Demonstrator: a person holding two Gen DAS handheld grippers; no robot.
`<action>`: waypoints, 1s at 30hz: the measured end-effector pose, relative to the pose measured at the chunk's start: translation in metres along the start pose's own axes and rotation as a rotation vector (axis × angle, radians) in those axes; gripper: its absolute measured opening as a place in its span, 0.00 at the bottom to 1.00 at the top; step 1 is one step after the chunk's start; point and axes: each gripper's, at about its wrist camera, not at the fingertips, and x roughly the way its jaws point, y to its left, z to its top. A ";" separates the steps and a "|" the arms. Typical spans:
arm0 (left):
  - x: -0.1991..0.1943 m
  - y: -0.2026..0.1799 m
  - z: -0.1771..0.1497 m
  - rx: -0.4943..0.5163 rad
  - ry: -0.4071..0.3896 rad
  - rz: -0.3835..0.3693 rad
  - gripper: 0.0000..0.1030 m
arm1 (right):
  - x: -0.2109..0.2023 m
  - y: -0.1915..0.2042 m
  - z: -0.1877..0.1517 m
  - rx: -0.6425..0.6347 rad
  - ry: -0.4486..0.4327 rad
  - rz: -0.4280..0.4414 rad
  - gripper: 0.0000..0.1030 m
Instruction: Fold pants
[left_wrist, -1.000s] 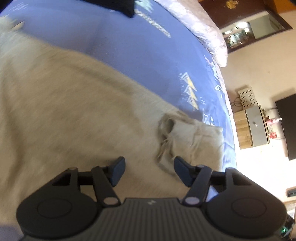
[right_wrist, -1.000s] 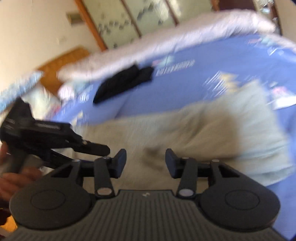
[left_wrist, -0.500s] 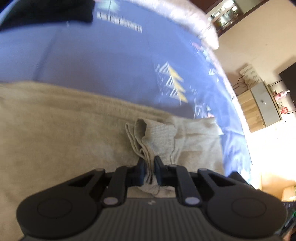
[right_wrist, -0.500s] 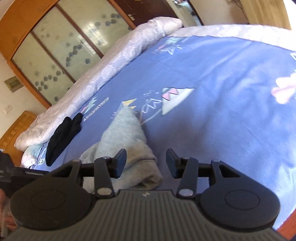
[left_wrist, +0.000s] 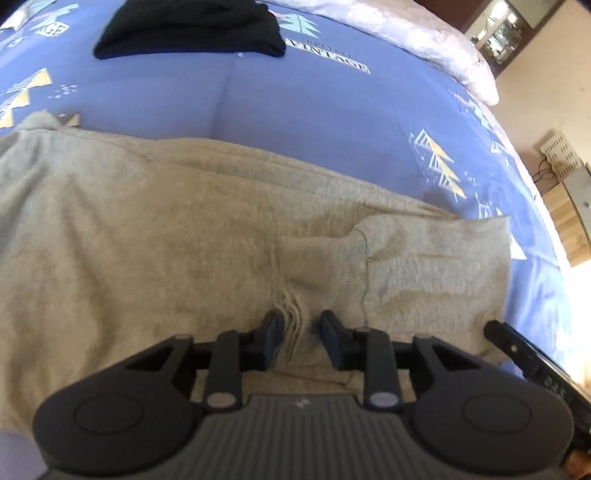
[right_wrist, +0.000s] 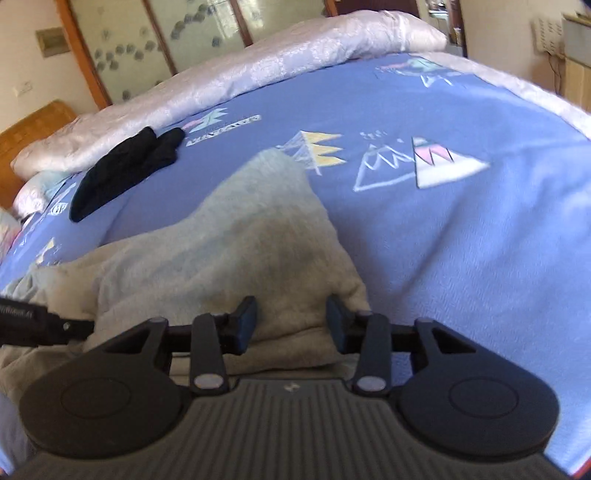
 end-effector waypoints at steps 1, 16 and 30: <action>-0.010 0.005 -0.001 -0.005 -0.021 -0.020 0.31 | -0.008 0.001 0.000 0.004 -0.011 0.018 0.45; -0.161 0.236 -0.092 -0.531 -0.299 -0.058 0.56 | -0.008 0.121 -0.038 -0.250 0.073 0.300 0.45; -0.111 0.279 -0.076 -0.793 -0.287 -0.158 0.20 | 0.018 0.176 -0.051 -0.344 0.180 0.300 0.29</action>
